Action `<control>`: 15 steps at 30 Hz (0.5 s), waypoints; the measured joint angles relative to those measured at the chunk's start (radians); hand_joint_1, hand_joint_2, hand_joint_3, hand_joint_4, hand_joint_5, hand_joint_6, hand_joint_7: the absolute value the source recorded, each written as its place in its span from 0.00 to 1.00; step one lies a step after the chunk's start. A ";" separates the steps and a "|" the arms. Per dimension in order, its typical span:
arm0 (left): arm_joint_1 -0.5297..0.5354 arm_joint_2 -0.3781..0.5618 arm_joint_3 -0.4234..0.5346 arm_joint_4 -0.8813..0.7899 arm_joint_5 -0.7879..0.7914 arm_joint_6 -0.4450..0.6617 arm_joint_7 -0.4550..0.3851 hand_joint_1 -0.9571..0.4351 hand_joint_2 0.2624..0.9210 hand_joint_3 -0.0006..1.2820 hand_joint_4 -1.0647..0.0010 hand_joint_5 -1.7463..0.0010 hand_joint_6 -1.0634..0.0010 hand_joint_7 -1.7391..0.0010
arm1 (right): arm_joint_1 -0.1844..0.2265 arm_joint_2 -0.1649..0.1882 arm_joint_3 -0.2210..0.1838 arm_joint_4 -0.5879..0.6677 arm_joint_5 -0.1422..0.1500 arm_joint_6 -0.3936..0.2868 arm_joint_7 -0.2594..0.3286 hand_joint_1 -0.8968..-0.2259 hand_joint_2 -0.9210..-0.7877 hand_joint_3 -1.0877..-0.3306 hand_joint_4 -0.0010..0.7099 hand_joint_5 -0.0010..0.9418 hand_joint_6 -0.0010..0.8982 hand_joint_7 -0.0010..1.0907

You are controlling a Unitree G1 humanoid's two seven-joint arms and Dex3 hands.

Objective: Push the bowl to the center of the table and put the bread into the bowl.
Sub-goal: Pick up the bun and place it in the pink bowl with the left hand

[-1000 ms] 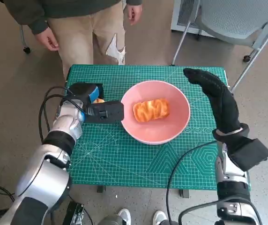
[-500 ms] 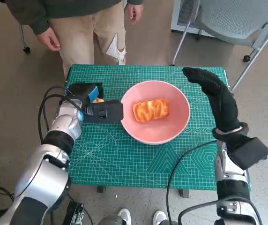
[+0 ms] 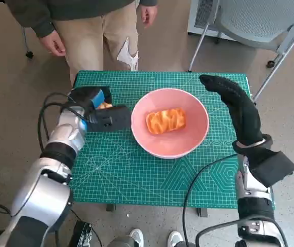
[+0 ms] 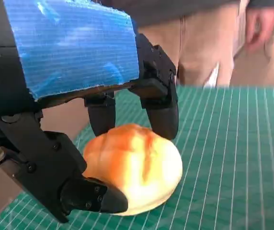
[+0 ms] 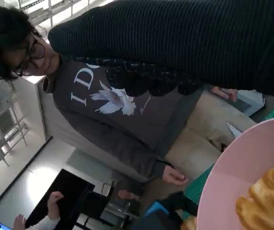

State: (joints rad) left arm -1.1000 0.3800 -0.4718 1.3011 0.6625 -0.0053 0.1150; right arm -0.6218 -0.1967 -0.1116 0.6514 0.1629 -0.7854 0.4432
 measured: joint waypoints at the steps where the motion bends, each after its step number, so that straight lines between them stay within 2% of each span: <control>1: -0.001 0.005 0.006 -0.013 -0.003 -0.005 0.003 0.69 0.85 0.15 0.25 0.33 0.35 0.42 | -0.001 0.000 0.000 0.002 0.000 -0.001 0.000 0.29 0.00 0.34 0.28 0.00 0.00 0.45; 8: 0.004 0.054 0.062 -0.188 -0.033 -0.037 0.024 0.69 0.94 0.06 0.26 0.34 0.35 0.41 | -0.016 0.002 0.002 0.021 0.000 -0.005 0.002 0.28 0.00 0.34 0.28 0.00 0.00 0.45; 15: 0.052 0.106 0.114 -0.447 -0.036 -0.058 0.051 0.69 0.96 0.04 0.27 0.38 0.35 0.37 | -0.038 0.007 0.006 0.038 -0.001 -0.011 0.002 0.28 0.00 0.34 0.28 0.00 0.00 0.45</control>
State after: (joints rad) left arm -1.0477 0.4858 -0.3582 0.8543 0.6265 -0.0630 0.1660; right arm -0.6598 -0.1894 -0.1056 0.6894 0.1619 -0.7965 0.4453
